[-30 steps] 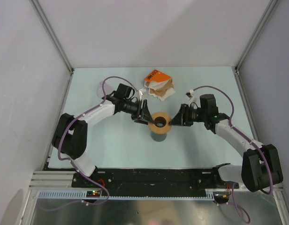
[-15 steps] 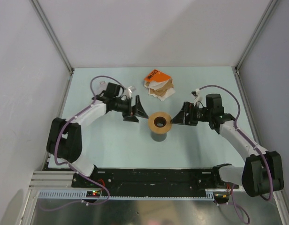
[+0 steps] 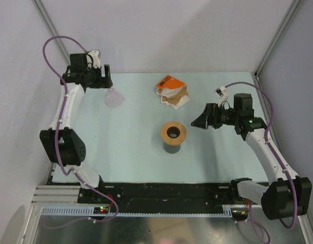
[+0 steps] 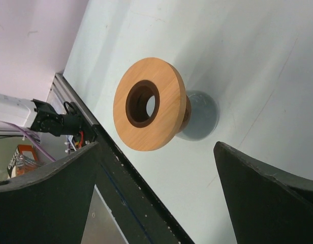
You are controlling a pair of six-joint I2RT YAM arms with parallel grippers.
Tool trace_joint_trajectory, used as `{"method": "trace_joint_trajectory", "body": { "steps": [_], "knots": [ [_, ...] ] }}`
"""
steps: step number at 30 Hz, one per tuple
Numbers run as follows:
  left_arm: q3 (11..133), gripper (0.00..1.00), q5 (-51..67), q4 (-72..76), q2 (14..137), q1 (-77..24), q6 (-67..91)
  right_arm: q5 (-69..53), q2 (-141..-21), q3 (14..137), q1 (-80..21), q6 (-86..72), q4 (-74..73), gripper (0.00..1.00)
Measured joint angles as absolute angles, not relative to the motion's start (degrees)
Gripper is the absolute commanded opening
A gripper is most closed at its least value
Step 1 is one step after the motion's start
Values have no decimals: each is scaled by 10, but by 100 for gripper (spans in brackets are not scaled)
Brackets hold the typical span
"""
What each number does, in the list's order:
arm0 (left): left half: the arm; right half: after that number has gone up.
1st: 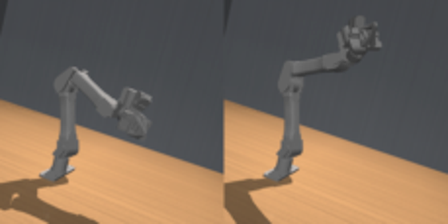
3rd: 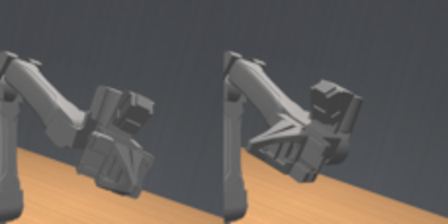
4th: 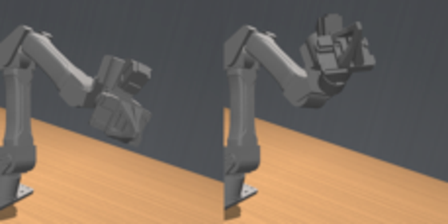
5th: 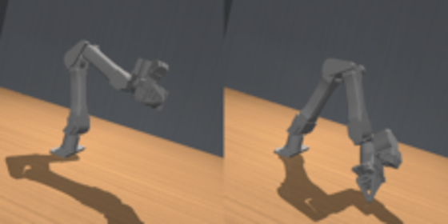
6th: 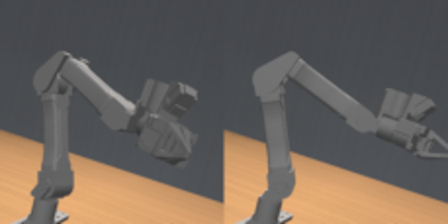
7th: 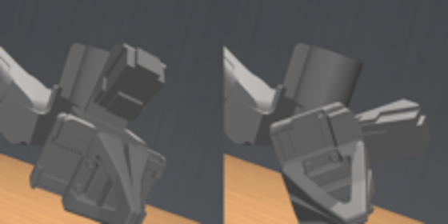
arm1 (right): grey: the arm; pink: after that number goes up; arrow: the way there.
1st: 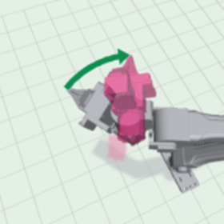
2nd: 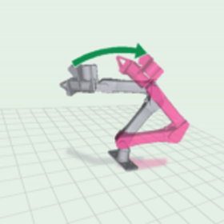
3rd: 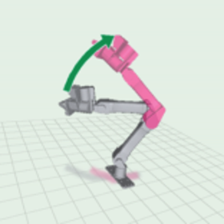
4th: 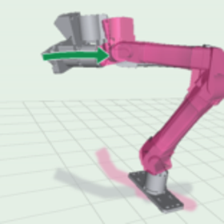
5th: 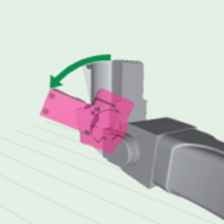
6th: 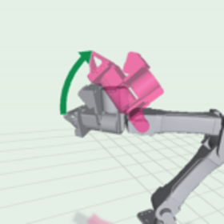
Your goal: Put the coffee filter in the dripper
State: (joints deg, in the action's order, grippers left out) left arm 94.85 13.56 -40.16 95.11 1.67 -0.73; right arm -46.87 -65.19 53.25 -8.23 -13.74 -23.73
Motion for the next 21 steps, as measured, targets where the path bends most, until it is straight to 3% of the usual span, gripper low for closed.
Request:
{"method": "trace_joint_trajectory", "body": {
  "steps": [10,21],
  "knots": [
    [1088,73,73,-428,1129,39,-92,-454,-652,540,-82,-104,-265,99],
    [1150,61,94,-439,1203,39,-96,-451,-654,541,-82,-93,-277,99]
  ]
}}
